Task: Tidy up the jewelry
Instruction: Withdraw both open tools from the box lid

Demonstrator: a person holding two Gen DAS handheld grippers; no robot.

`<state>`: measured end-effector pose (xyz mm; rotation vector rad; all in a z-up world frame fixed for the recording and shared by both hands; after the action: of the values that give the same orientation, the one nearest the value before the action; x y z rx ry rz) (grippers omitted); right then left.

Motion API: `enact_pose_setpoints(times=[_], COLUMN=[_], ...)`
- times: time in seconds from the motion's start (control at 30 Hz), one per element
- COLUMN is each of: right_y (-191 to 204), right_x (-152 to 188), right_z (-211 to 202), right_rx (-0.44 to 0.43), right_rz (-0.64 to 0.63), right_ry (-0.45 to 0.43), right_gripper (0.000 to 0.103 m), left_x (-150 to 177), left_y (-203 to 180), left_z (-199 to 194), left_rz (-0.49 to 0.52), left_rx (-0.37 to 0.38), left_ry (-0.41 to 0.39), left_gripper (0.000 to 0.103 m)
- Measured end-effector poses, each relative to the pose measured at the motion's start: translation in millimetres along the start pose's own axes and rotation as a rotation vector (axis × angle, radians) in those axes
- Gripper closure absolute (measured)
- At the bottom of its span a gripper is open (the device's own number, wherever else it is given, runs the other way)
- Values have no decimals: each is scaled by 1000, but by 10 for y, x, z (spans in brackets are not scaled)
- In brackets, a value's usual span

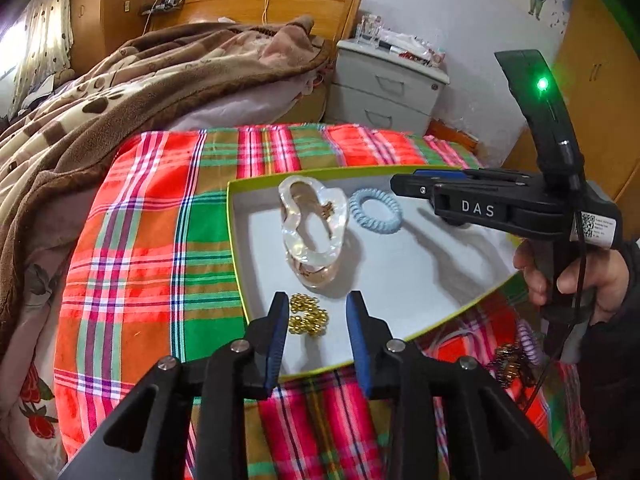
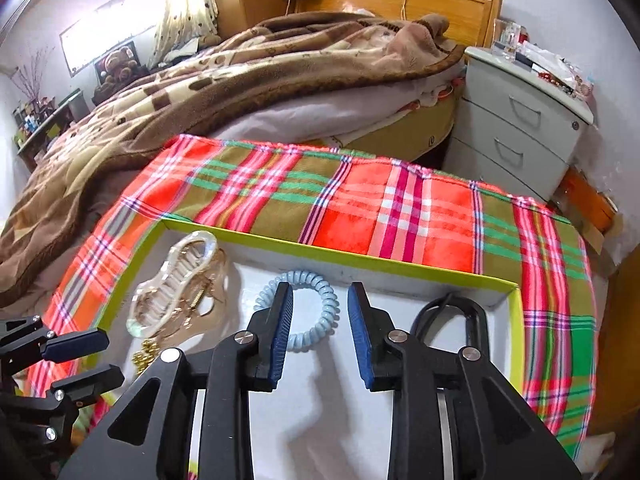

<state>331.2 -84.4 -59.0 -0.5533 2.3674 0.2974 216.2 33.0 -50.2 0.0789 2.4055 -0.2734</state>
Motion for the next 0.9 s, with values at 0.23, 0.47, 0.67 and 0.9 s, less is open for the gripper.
enact_pose_setpoints(times=[0.23, 0.47, 0.67, 0.9], right_y=[7, 70, 304, -10], right_x=[98, 465, 863, 1038], right_z=[-418, -813, -921, -1188], right_rx=[-16, -73, -139, -82], right_rz=[21, 41, -29, 69], right_ry=[-73, -116, -84, -136], right_gripper=[74, 74, 74, 74], left_x=[52, 221, 352, 467], left_y=[-90, -132, -118, -134], left_z=[-235, -367, -446, -483], left_rz=[3, -16, -18, -22], left_rx=[10, 18, 11, 33], left_ry=[-36, -46, -46, -39], left_gripper=[70, 69, 69, 69])
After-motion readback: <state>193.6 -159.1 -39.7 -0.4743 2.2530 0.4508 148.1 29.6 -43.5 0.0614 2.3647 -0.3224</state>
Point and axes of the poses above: each gripper's, at about its wrist camera, not at the fingertips, and z roughly the way its jaws point, y to its left, x to its underside, the point moved 8 cm from there along z, roughly the way its jaws point, and after that the axes turned 4 degrees about -y, right-handed, at the moved point
